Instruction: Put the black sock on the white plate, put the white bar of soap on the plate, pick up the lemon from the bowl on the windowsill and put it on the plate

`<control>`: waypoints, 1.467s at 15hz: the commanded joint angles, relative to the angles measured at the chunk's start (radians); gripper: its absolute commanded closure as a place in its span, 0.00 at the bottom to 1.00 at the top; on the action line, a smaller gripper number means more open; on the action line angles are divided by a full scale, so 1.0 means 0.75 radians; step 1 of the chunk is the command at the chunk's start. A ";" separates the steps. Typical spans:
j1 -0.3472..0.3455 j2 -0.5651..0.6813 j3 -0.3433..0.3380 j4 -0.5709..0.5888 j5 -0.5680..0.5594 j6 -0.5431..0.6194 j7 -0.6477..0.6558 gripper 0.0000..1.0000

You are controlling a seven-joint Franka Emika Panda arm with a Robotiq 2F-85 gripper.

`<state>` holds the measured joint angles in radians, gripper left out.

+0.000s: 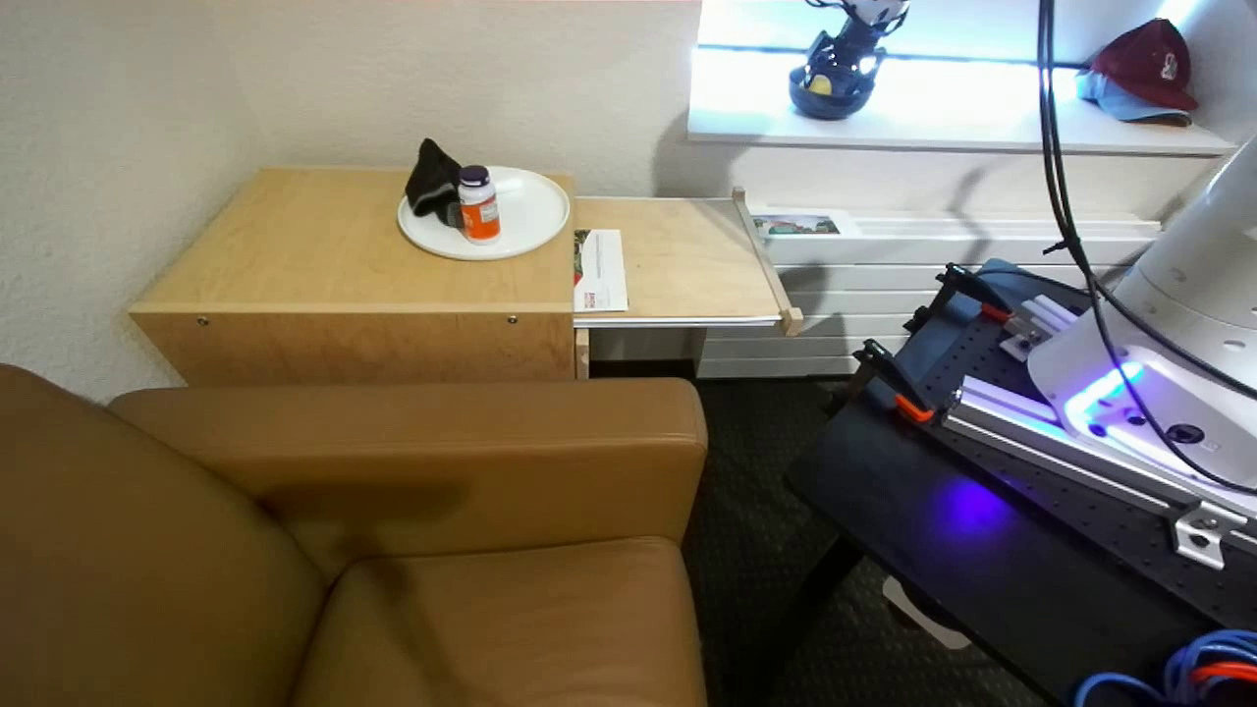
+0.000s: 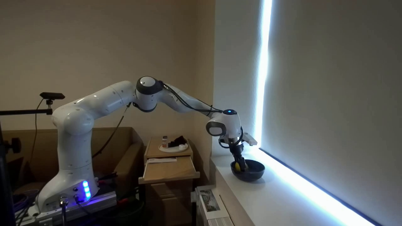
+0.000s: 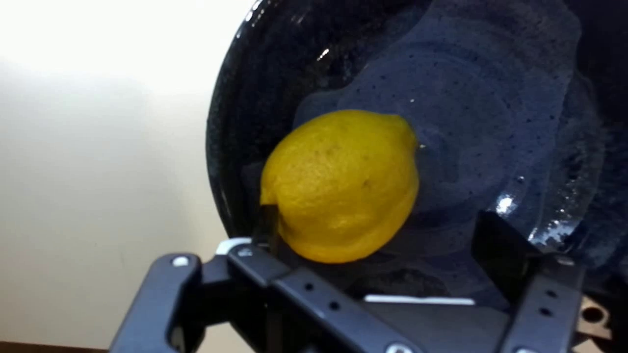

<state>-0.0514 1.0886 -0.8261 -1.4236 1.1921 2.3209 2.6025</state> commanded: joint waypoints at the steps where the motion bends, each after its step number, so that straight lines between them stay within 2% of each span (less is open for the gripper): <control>1: 0.013 0.041 -0.033 0.003 0.101 -0.017 0.000 0.00; 5: 0.024 0.035 -0.035 -0.005 0.158 -0.027 0.000 0.00; 8: 0.062 0.026 -0.070 -0.017 0.154 0.031 0.000 0.00; 9: 0.025 0.023 -0.031 0.000 0.121 0.003 0.000 0.00; 18: 0.051 0.060 -0.075 -0.009 0.105 -0.058 0.000 0.00; 19: 0.054 0.068 -0.080 -0.010 0.108 -0.051 0.000 0.25; 20: 0.054 0.074 -0.083 -0.010 0.107 -0.053 0.000 0.28; 22: 0.054 0.080 -0.082 -0.010 0.110 -0.049 0.000 0.42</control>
<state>-0.0178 1.1397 -0.8700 -1.4264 1.2770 2.3044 2.6022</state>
